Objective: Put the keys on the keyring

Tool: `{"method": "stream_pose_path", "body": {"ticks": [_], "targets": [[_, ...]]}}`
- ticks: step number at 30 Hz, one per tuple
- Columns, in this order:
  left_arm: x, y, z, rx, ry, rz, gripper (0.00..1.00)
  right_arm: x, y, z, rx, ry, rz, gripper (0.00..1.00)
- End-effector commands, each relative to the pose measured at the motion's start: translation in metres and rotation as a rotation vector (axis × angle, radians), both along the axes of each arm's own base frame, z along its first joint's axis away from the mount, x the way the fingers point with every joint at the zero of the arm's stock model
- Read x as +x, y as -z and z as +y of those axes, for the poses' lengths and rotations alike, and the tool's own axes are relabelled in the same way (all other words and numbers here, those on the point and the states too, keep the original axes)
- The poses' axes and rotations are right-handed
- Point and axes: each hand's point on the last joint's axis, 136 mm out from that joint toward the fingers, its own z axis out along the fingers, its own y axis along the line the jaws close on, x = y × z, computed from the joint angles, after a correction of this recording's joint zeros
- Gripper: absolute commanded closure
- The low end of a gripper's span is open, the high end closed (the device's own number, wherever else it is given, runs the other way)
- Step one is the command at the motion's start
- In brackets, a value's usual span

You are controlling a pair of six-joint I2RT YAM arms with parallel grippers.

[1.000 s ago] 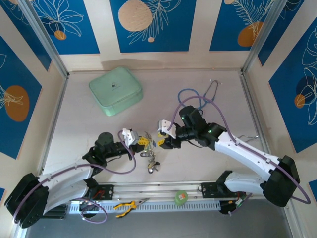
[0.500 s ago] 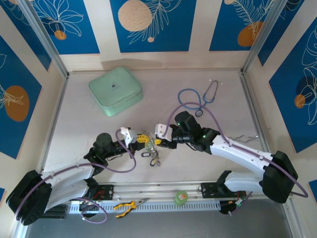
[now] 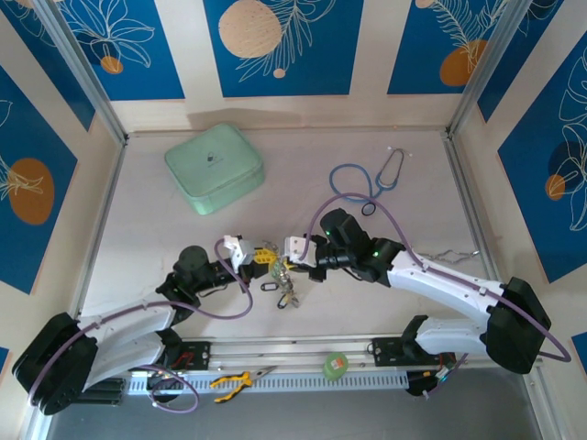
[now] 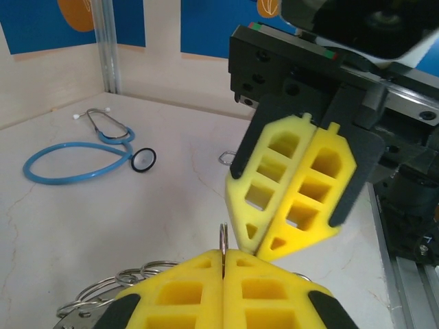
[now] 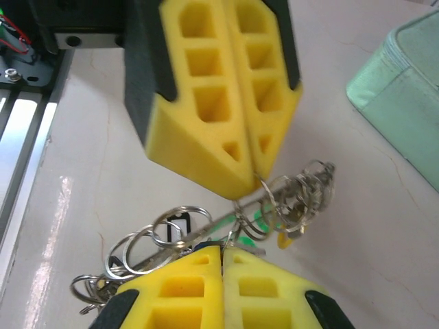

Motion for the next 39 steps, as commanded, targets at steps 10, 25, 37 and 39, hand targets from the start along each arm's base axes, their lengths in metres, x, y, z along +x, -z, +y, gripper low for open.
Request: {"method": "stream_pose_path", "body": {"ticks": [10, 25, 37, 39], "targets": [[0.001, -0.014, -0.002, -0.048, 0.017, -0.056, 1.0, 0.007, -0.021, -0.018, 0.174, 0.039, 0.217, 0.77], [-0.004, -0.013, -0.006, -0.053, 0.054, -0.058, 1.0, 0.011, -0.018, 0.001, 0.223, 0.006, 0.331, 0.74], [-0.005, -0.013, -0.007, -0.057, 0.064, -0.059, 1.0, 0.011, -0.014, 0.009, 0.226, -0.036, 0.359, 0.76], [-0.005, -0.014, -0.007, -0.058, 0.064, -0.059, 1.0, 0.011, -0.013, 0.01, 0.227, -0.041, 0.366, 0.77]]}}
